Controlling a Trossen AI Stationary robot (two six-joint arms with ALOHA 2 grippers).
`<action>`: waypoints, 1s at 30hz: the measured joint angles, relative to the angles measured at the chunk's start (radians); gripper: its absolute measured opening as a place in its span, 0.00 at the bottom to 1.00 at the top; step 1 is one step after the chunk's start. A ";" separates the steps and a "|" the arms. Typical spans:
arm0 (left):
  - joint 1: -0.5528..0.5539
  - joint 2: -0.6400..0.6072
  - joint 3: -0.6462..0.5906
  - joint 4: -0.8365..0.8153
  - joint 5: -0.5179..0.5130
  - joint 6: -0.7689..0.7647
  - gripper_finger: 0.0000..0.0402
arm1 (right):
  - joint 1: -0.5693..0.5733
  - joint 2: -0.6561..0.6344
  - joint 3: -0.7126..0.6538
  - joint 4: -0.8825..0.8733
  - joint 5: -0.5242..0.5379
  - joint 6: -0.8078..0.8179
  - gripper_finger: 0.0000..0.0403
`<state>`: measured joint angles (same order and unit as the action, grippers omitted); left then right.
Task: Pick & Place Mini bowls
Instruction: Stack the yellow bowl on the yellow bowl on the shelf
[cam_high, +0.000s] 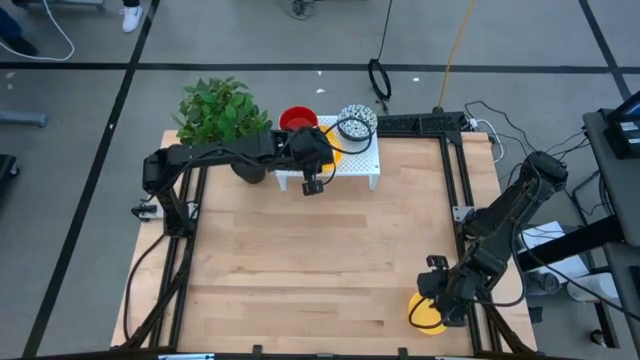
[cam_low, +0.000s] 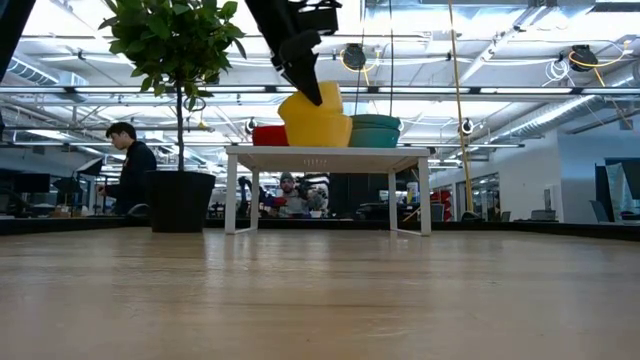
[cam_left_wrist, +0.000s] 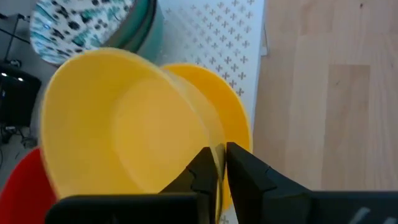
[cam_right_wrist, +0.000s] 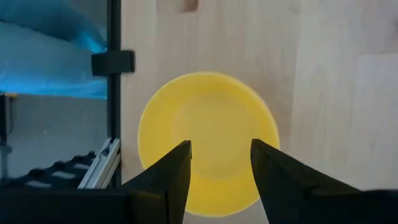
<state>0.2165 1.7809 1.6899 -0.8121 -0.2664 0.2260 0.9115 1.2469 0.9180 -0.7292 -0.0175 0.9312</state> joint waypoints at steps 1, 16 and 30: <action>0.000 0.000 -0.004 -0.001 0.000 0.000 0.09 | 0.000 0.000 0.000 0.000 0.011 0.003 0.38; -0.012 0.000 -0.006 0.087 0.004 -0.046 0.36 | 0.000 0.000 0.000 -0.001 0.036 0.035 0.38; -0.128 -0.105 -0.005 0.130 0.005 -0.204 0.49 | 0.000 0.000 -0.046 0.001 0.064 -0.055 0.41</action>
<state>0.0883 1.6756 1.6844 -0.6816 -0.2619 0.0220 0.9115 1.2465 0.8718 -0.7280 0.0466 0.8763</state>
